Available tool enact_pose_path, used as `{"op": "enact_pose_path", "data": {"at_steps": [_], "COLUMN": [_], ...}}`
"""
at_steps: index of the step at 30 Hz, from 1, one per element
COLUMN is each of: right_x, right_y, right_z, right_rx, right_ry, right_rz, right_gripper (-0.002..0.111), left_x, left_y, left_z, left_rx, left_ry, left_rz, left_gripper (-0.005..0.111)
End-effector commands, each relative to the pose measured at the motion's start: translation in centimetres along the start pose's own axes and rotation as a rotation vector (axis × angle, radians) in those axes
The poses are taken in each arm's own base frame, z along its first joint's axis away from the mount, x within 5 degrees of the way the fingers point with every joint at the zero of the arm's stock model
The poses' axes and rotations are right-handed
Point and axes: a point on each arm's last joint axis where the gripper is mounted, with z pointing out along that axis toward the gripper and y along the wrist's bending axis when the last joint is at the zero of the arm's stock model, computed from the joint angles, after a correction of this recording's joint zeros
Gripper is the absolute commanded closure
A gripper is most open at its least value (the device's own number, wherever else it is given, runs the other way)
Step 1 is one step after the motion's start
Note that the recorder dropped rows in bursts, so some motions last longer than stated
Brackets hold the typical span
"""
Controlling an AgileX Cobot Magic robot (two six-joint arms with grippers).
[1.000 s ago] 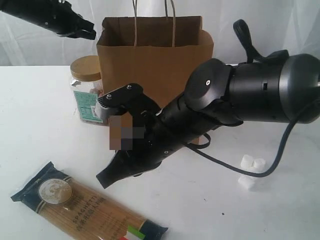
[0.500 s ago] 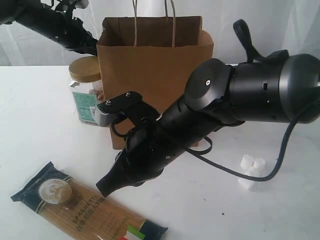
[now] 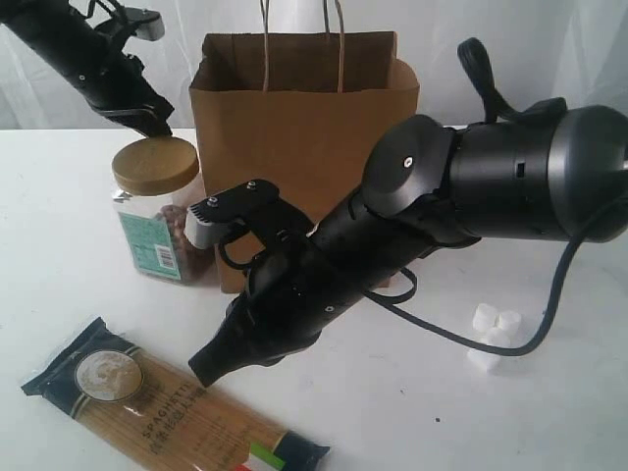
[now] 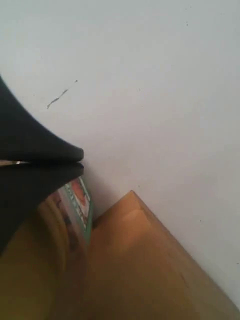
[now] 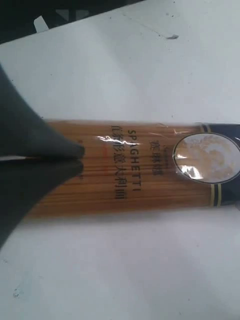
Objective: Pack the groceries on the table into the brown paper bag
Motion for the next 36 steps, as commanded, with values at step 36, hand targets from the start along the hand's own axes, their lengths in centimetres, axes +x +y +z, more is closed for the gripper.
{"op": "enact_pose_path", "data": {"at_steps": [36], "right_x": [-0.2], "right_y": [-0.1], "right_z": [-0.2], "right_rx": [0.013], "right_ry": [-0.020], "right_rz": [-0.010], "right_gripper": [0.108], "left_x": [1.7], "left_y": [-2.3], "left_z": [-2.1], "left_rx": [0.118], "left_ry": [0.148], "left_rz": [-0.113], "left_gripper": [0.107]}}
